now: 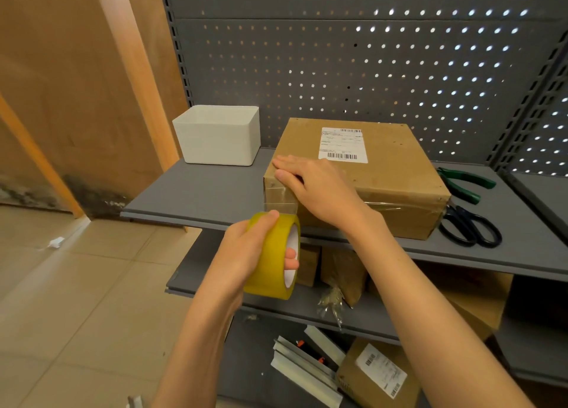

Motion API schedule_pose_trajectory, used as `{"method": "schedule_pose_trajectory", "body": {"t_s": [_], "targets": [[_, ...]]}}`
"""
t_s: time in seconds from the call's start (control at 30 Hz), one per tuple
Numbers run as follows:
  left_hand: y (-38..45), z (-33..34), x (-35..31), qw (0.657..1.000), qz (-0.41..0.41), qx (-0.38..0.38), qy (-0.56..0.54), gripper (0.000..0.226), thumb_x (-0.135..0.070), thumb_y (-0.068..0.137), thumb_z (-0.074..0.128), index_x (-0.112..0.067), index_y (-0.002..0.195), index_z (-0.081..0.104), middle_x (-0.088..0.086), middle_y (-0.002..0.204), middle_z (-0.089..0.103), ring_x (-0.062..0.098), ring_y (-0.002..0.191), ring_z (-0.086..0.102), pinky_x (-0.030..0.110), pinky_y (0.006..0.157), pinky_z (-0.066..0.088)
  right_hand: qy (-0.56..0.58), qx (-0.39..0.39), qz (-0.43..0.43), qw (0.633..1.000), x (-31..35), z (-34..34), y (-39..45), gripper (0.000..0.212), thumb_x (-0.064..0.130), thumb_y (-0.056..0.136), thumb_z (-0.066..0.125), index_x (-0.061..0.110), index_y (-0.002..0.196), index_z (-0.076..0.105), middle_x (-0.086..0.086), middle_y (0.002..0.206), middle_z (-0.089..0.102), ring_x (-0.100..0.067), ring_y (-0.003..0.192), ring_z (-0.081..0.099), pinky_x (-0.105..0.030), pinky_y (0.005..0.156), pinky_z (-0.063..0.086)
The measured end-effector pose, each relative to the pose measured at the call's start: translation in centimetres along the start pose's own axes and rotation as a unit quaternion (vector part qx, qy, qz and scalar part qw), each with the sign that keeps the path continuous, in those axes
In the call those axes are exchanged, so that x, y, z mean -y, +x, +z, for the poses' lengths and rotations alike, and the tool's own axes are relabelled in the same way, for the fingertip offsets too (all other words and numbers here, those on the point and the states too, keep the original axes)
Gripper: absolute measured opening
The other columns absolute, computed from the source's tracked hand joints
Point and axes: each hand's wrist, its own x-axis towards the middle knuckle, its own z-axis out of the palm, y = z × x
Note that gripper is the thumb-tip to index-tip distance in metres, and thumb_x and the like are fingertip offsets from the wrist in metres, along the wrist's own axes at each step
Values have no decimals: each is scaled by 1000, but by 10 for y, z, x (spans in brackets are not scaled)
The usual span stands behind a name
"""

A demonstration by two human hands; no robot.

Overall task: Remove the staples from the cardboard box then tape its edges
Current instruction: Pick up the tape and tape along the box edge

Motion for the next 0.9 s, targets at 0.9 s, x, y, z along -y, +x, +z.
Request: {"method": "schedule_pose_trajectory", "body": {"t_s": [0.9], "targets": [[6,1,0,988,76,-100,88,34,-34,81,67,-22,109,51,-2,84,52,11,72,52,27,54,37,100,-51,1,994,-2,-6,-4,38,29,100,37,14,132,51,-2,140,48,-14,134,38,-28,109,28]]}}
